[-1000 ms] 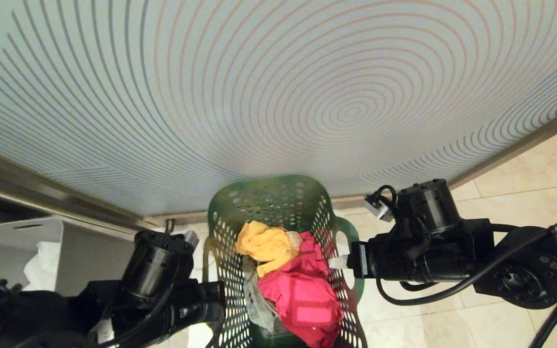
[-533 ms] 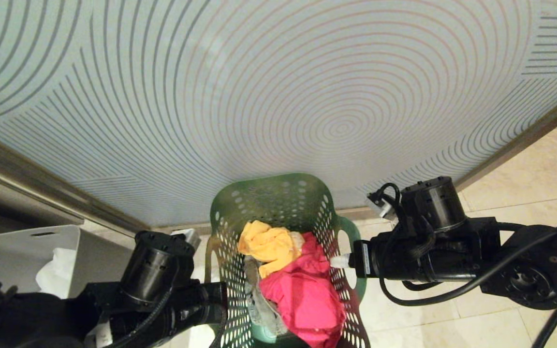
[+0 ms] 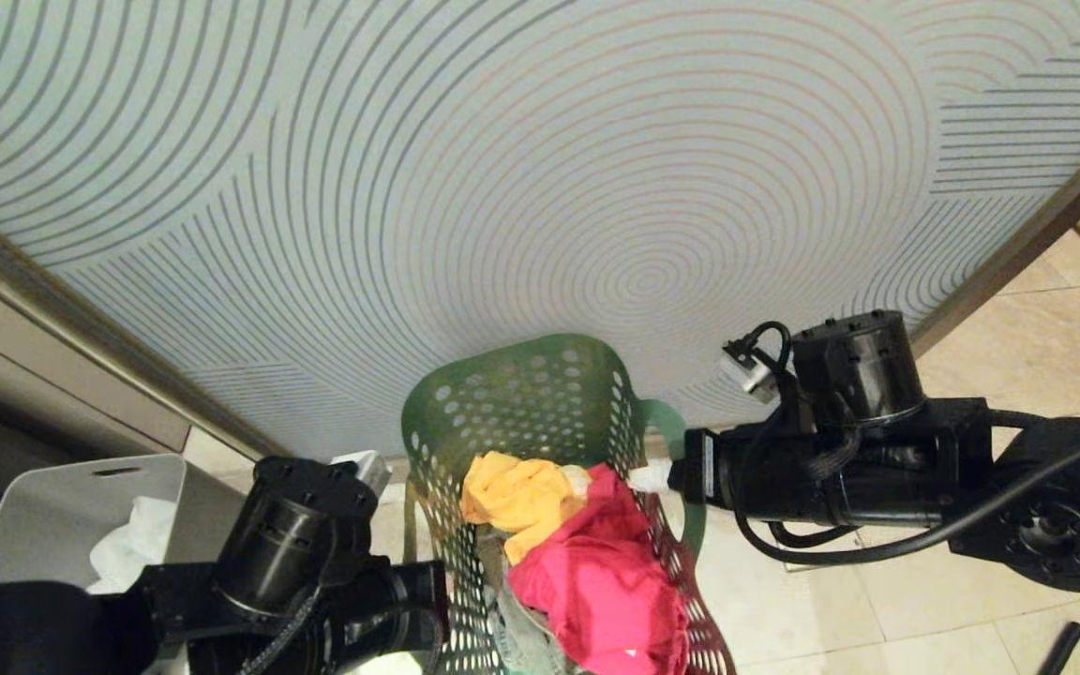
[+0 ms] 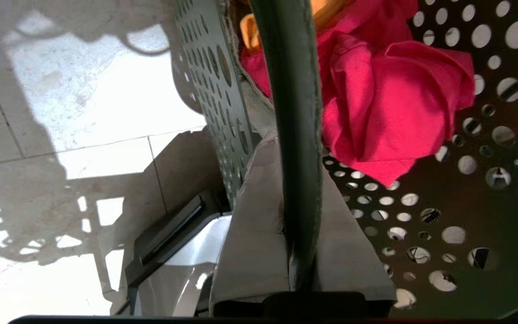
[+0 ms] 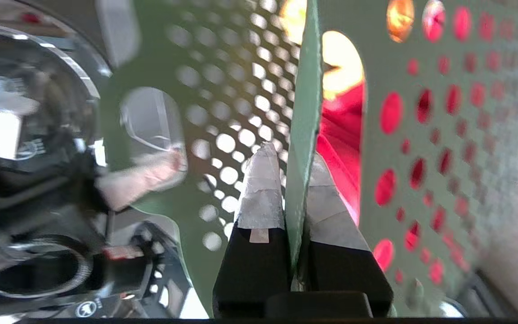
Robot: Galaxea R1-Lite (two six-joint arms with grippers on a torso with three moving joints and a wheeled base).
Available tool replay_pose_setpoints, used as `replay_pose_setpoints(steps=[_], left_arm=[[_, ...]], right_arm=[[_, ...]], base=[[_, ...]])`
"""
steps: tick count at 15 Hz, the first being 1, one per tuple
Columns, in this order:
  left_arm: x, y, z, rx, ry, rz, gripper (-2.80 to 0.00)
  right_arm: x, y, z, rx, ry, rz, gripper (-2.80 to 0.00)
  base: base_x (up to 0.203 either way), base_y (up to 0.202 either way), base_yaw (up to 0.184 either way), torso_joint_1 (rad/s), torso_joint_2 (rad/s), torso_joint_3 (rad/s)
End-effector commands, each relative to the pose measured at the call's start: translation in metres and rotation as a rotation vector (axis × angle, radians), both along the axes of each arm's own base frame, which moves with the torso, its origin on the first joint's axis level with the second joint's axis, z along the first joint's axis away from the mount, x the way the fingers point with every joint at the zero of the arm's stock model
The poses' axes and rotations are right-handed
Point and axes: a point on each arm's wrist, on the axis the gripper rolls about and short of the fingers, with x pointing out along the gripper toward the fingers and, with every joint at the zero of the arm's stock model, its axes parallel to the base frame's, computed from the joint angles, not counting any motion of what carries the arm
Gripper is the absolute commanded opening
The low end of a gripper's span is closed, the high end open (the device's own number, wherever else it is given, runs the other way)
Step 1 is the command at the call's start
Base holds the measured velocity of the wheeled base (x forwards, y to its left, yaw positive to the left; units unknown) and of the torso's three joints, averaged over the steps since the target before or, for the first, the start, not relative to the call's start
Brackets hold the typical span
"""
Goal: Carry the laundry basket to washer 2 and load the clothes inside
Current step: Pick up the clothes basket and put it beside the washing machine
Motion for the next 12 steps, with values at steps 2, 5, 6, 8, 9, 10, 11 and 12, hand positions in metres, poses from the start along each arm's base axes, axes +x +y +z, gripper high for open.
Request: replay_pose_setpoints(steps=[2, 5, 6, 8, 9, 10, 11, 12], left_arm=[[-0.008, 0.001, 0.01, -0.039, -0.013, -0.007, -2.8], [-0.013, 0.002, 0.016, -0.065, -0.012, -0.006, -2.8], [-0.013, 0.002, 0.017, -0.069, -0.01, -0.004, -2.8], [-0.014, 0.002, 0.021, -0.079, -0.016, -0.007, -2.8], [-0.013, 0.001, 0.021, -0.081, -0.017, -0.008, -2.8], [-0.013, 0.001, 0.022, -0.084, -0.017, -0.011, -2.8], [-0.013, 0.001, 0.021, -0.082, -0.015, -0.011, -2.8], [-0.013, 0.001, 0.021, -0.082, -0.015, -0.011, -2.8]], right_arm=[[-0.007, 0.002, 0.011, 0.026, -0.028, 0.016, -2.8], [-0.013, 0.004, 0.016, 0.032, -0.042, 0.035, -2.8], [-0.015, 0.006, 0.017, 0.032, -0.045, 0.042, -2.8], [-0.018, 0.005, 0.018, 0.033, -0.052, 0.047, -2.8], [-0.018, 0.006, 0.019, 0.033, -0.053, 0.048, -2.8], [-0.019, 0.006, 0.018, 0.032, -0.052, 0.05, -2.8], [-0.019, 0.006, 0.018, 0.031, -0.053, 0.049, -2.8], [-0.019, 0.006, 0.017, 0.029, -0.051, 0.049, -2.8]], base=[[0.0, 0.0, 0.0, 0.001, 0.01, 0.203], [0.0, 0.0, 0.0, 0.001, 0.0, 0.206], [0.0, 0.0, 0.0, -0.001, 0.0, 0.194], [0.0, 0.0, 0.0, -0.004, 0.0, 0.209], [0.0, 0.0, 0.0, -0.001, 0.0, 0.198], [0.0, 0.0, 0.0, 0.002, 0.0, 0.2], [0.0, 0.0, 0.0, 0.0, 0.0, 0.199], [0.0, 0.0, 0.0, 0.002, 0.0, 0.202]])
